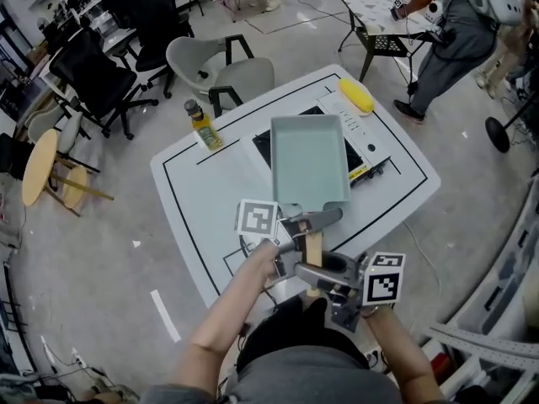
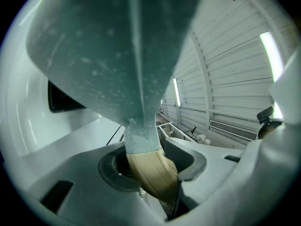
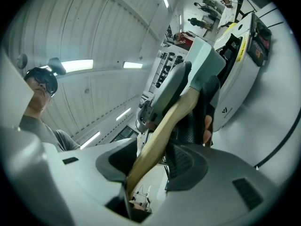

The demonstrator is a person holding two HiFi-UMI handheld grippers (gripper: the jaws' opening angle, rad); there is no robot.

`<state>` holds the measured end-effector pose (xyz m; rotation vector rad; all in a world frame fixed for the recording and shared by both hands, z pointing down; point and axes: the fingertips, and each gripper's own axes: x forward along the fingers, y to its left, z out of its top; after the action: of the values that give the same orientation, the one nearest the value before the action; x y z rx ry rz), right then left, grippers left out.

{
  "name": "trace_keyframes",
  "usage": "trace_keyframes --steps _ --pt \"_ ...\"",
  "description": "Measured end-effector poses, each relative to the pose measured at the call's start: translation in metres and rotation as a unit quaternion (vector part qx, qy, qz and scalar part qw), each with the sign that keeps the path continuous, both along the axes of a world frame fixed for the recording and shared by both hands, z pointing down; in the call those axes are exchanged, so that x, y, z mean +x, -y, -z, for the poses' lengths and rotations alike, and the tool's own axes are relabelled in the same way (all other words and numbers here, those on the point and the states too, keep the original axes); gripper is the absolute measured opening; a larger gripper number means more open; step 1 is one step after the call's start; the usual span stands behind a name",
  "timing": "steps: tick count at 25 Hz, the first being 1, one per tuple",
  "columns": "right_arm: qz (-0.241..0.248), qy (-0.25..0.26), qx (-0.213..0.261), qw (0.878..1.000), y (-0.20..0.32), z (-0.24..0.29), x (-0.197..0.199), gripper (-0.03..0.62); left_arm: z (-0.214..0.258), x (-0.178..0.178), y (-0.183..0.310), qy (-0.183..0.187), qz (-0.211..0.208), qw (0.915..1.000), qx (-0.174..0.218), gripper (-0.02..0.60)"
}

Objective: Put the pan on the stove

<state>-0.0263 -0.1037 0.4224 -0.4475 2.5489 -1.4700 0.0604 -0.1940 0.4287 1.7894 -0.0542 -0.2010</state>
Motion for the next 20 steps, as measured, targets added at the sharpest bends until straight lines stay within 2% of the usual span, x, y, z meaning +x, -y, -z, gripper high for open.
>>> trace_keyframes --steps 10,20 --pt "-0.015 -0.001 -0.013 1.000 0.036 -0.007 -0.001 0.186 -0.013 0.001 0.034 -0.002 -0.008 0.9996 -0.029 0.153" --pt "-0.022 -0.001 -0.020 1.000 0.049 -0.012 0.003 0.189 -0.018 0.005 0.045 -0.010 -0.008 0.9990 -0.042 0.153"
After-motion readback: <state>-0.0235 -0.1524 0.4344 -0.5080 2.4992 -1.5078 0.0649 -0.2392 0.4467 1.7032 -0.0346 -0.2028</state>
